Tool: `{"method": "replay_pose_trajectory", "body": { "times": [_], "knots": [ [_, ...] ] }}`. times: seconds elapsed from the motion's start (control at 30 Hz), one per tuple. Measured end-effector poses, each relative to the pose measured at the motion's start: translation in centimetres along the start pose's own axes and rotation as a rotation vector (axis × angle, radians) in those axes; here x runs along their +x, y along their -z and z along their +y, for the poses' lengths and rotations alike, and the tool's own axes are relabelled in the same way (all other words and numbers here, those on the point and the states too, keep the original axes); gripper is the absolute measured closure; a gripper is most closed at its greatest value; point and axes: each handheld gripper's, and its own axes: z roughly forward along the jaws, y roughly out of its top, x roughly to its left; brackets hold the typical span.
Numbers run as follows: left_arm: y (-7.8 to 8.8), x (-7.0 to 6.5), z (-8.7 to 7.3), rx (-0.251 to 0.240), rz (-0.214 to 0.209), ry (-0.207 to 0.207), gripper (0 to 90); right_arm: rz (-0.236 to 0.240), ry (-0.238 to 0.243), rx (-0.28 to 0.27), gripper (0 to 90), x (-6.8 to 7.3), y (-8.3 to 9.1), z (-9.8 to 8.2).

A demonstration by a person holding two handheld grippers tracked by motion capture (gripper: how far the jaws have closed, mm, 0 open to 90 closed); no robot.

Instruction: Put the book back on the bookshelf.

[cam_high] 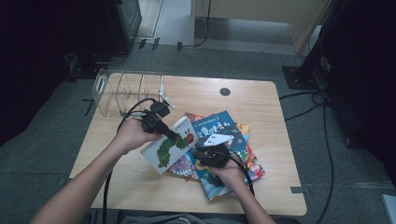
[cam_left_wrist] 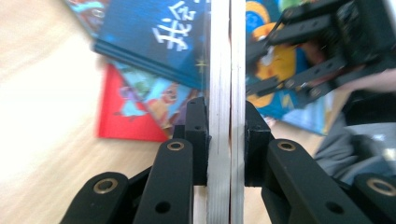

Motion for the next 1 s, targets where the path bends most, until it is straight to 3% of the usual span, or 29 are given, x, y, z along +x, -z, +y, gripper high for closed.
{"method": "replay_pose_trajectory", "body": {
  "times": [0.1,0.37,1.0],
  "knots": [
    [0.9,0.1,-0.3,0.004,0.028,-0.012,78.8,-0.023,-0.005,0.01,61.1,-0.3,0.1,-0.1],
    [2.4,1.0,-1.6,-0.006,0.077,0.013,78.8,-0.1,0.064,0.034,53.1,-0.1,-0.4,-0.1],
    [4.3,3.3,-4.0,-0.025,0.139,0.101,78.7,-0.139,0.043,0.04,40.4,-0.6,-0.7,0.1]
  ]
}}
